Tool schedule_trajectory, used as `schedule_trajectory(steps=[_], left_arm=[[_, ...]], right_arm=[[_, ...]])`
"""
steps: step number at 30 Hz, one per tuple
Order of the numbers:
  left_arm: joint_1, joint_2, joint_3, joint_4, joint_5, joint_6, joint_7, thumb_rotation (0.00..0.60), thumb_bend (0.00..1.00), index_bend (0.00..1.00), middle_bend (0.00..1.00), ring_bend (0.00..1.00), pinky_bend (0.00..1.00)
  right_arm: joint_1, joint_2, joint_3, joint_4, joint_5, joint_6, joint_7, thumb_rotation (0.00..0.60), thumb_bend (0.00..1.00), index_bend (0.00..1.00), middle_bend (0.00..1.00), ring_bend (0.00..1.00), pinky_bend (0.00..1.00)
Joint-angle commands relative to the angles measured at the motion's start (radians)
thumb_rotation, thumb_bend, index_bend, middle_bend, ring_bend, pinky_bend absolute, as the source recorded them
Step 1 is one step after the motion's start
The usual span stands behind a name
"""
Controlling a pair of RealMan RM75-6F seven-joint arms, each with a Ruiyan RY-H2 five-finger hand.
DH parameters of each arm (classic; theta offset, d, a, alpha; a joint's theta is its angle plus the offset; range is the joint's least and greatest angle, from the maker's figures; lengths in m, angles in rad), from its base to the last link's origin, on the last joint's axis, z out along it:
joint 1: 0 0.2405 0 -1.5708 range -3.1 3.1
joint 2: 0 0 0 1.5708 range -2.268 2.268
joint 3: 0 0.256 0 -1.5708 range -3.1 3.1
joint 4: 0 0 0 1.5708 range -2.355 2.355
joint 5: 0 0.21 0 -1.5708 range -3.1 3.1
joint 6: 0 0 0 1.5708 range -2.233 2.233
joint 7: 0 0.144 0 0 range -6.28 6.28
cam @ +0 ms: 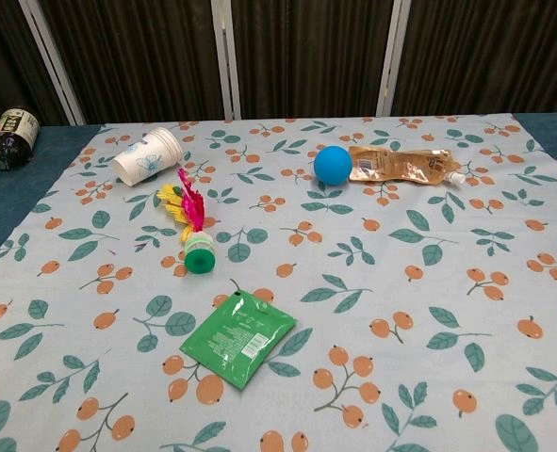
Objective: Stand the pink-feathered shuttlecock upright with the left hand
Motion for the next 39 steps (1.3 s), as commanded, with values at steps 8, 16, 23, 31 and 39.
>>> schedule_trajectory(steps=[8, 16, 23, 31, 39], left_arm=[[0.003, -0.005, -0.009, 0.000, 0.003, -0.024, 0.009, 0.600, 0.15, 0.08, 0.00, 0.00, 0.00], [-0.044, -0.033, -0.057, -0.017, -0.029, -0.087, 0.041, 0.600, 0.16, 0.14, 0.00, 0.00, 0.00], [-0.167, -0.086, -0.172, 0.040, -0.138, -0.213, 0.112, 0.600, 0.20, 0.22, 0.00, 0.00, 0.00], [-0.369, -0.202, -0.298, 0.208, -0.328, -0.413, 0.190, 0.600, 0.24, 0.38, 0.00, 0.00, 0.00], [-0.529, -0.339, -0.345, 0.441, -0.399, -0.540, 0.214, 0.600, 0.31, 0.47, 0.00, 0.00, 0.00]], right_arm=[[-0.003, 0.002, -0.002, -0.005, -0.005, 0.004, -0.005, 0.600, 0.12, 0.07, 0.00, 0.00, 0.00], [-0.005, 0.005, -0.006, -0.010, -0.003, 0.000, -0.011, 0.600, 0.12, 0.07, 0.00, 0.00, 0.00], [-0.006, 0.014, -0.009, -0.018, 0.006, -0.010, -0.003, 0.600, 0.12, 0.07, 0.00, 0.00, 0.00], [-0.003, 0.027, -0.009, -0.033, 0.027, -0.033, 0.001, 0.600, 0.12, 0.07, 0.00, 0.00, 0.00], [-0.001, 0.038, -0.010, -0.044, 0.034, -0.044, 0.023, 0.600, 0.12, 0.08, 0.00, 0.00, 0.00]])
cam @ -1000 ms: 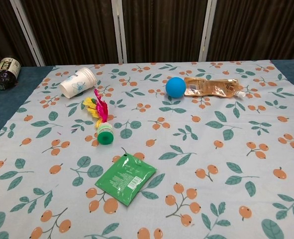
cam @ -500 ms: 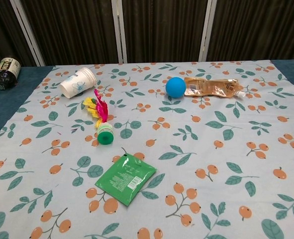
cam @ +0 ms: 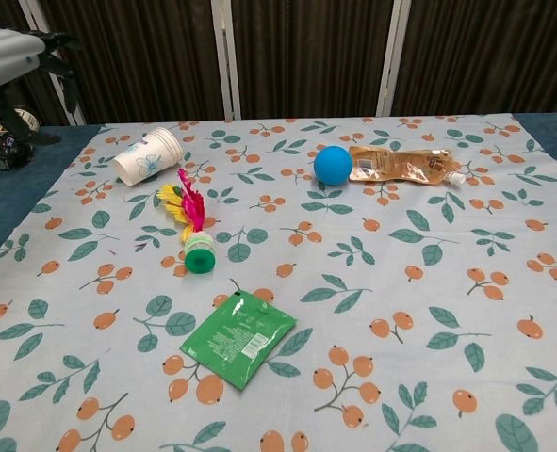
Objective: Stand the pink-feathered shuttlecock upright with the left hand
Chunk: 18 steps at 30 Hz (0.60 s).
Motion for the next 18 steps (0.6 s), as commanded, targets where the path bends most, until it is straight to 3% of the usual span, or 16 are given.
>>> schedule_trajectory(steps=[1, 10, 18], left_arm=[[-0.091, -0.091, -0.032, 0.129, -0.056, -0.085, 0.007, 0.600, 0.31, 0.47, 0.00, 0.00, 0.00], [-0.222, -0.233, -0.010, 0.386, -0.087, -0.242, -0.039, 0.600, 0.31, 0.50, 0.00, 0.00, 0.00], [-0.288, -0.291, 0.016, 0.516, -0.050, -0.331, -0.126, 0.600, 0.32, 0.50, 0.00, 0.00, 0.00]], right_arm=[[0.001, 0.003, 0.000, -0.002, 0.002, -0.003, 0.007, 0.600, 0.12, 0.08, 0.00, 0.00, 0.00], [0.006, 0.014, 0.001, -0.012, 0.017, -0.024, 0.031, 0.600, 0.12, 0.08, 0.00, 0.00, 0.00], [0.010, 0.016, 0.002, -0.021, 0.023, -0.036, 0.035, 0.600, 0.12, 0.08, 0.00, 0.00, 0.00]])
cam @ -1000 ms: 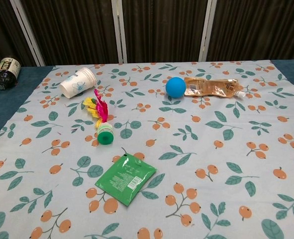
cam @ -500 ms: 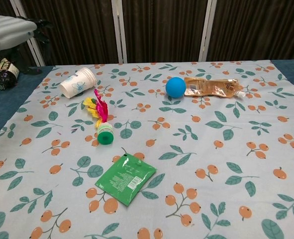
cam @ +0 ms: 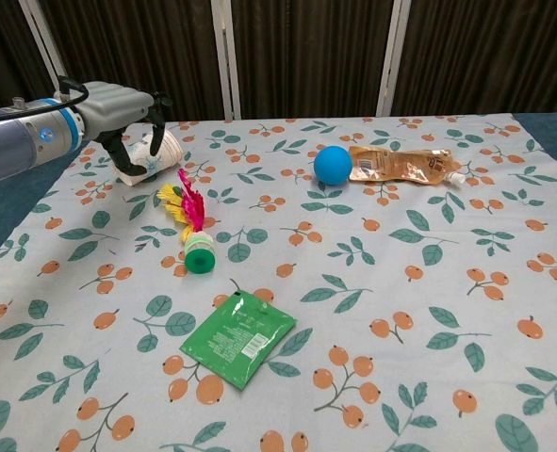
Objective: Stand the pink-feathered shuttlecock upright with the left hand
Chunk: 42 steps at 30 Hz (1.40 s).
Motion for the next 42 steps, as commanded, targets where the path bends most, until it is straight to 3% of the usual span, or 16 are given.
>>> schedule_trajectory(steps=[1, 17, 42], left_arm=[[-0.034, -0.031, 0.013, 0.055, 0.028, -0.028, -0.046, 0.600, 0.33, 0.50, 0.01, 0.00, 0.00], [-0.107, -0.113, 0.051, 0.190, 0.069, -0.084, -0.114, 0.600, 0.36, 0.50, 0.01, 0.00, 0.00], [-0.129, -0.156, 0.073, 0.282, 0.061, -0.110, -0.123, 0.600, 0.37, 0.52, 0.02, 0.00, 0.00]], right_arm=[[0.002, 0.001, 0.001, -0.003, 0.002, -0.003, 0.000, 0.600, 0.12, 0.09, 0.00, 0.00, 0.00], [0.007, 0.005, 0.001, -0.010, 0.011, -0.018, 0.011, 0.600, 0.12, 0.09, 0.00, 0.00, 0.00], [0.003, 0.008, 0.004, -0.012, 0.016, -0.014, 0.017, 0.600, 0.12, 0.09, 0.00, 0.00, 0.00]])
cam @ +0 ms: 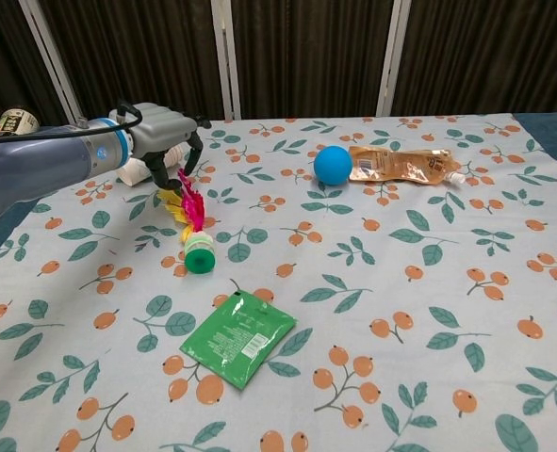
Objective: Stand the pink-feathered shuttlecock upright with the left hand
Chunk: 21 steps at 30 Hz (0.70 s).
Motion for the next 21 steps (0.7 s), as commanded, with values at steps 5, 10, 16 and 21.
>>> schedule_trajectory(steps=[5, 10, 16, 21], left_arm=[[-0.005, -0.017, 0.001, 0.029, -0.006, -0.009, -0.003, 0.600, 0.37, 0.53, 0.02, 0.00, 0.00], [-0.008, -0.031, 0.000, 0.048, -0.006, -0.014, -0.013, 0.600, 0.43, 0.54, 0.03, 0.00, 0.00], [-0.009, -0.045, 0.003, 0.068, 0.002, -0.015, -0.030, 0.600, 0.50, 0.57, 0.04, 0.00, 0.00], [-0.007, -0.050, 0.003, 0.073, 0.010, -0.009, -0.043, 0.600, 0.53, 0.58, 0.04, 0.00, 0.00]], right_arm=[[0.000, 0.000, 0.001, 0.000, 0.001, 0.000, 0.000, 0.600, 0.12, 0.09, 0.00, 0.00, 0.00], [-0.001, 0.000, 0.001, -0.001, 0.003, 0.000, -0.002, 0.600, 0.12, 0.09, 0.00, 0.00, 0.00], [-0.001, 0.001, 0.002, -0.002, 0.005, -0.001, 0.000, 0.600, 0.12, 0.09, 0.00, 0.00, 0.00], [-0.002, 0.001, 0.003, -0.001, 0.005, 0.001, 0.002, 0.600, 0.12, 0.09, 0.00, 0.00, 0.00]])
